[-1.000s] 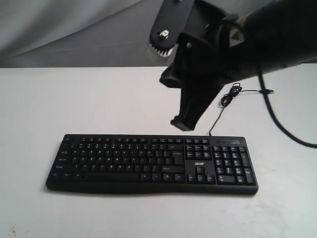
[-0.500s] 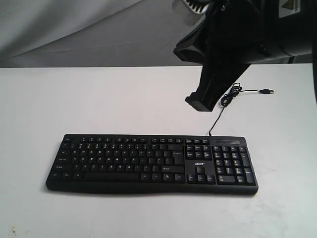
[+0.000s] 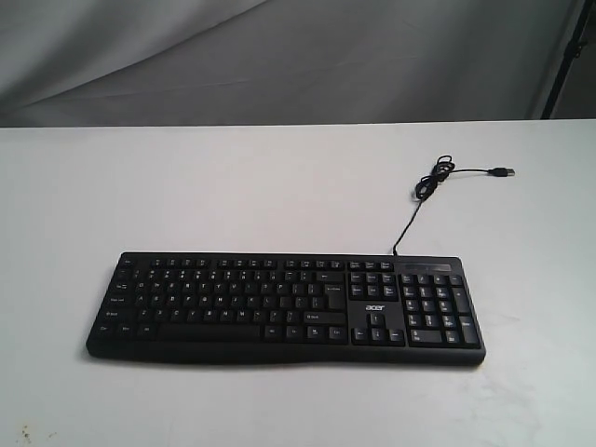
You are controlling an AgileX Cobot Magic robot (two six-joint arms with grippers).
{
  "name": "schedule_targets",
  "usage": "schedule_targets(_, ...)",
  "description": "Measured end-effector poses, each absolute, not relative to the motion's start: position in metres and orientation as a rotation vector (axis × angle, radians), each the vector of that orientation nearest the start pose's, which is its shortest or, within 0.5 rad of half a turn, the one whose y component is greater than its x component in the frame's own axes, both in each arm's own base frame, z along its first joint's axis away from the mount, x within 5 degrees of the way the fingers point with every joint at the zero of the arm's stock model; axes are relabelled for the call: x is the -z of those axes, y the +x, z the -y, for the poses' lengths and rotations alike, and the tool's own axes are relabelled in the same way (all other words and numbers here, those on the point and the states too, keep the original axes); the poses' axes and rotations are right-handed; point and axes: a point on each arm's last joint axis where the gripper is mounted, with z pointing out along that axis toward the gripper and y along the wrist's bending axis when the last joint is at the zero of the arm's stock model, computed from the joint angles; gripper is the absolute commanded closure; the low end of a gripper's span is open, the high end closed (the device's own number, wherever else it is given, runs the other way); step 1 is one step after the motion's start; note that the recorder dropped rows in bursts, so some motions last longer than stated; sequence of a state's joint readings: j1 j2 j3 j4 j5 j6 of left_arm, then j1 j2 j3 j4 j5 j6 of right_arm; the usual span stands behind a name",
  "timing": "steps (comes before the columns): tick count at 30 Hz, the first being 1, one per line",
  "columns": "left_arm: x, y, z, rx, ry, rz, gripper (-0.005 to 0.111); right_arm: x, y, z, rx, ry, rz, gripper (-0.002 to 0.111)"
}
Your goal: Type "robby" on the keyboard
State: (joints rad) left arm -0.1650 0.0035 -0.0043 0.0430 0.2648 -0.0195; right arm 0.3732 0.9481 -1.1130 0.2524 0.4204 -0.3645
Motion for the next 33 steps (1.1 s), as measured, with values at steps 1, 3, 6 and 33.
schedule_targets(1,-0.190,0.055,0.008,0.095,0.155,-1.741,0.107,-0.443,0.173,-0.070,-0.250,-0.459,-1.658,0.108)
schedule_targets(3,-0.190,0.055,0.008,0.095,0.155,-1.741,0.107,-0.432,0.164,-0.049,-0.201,-0.342,-1.662,0.108)
schedule_targets(6,-0.190,0.055,0.008,0.095,0.155,-1.741,0.107,-0.401,0.147,-0.023,-0.118,-0.195,-1.674,0.108)
schedule_targets(33,-0.190,0.055,0.008,0.095,0.155,-1.741,0.107,-0.251,0.055,0.003,-0.448,0.454,-1.360,0.108)
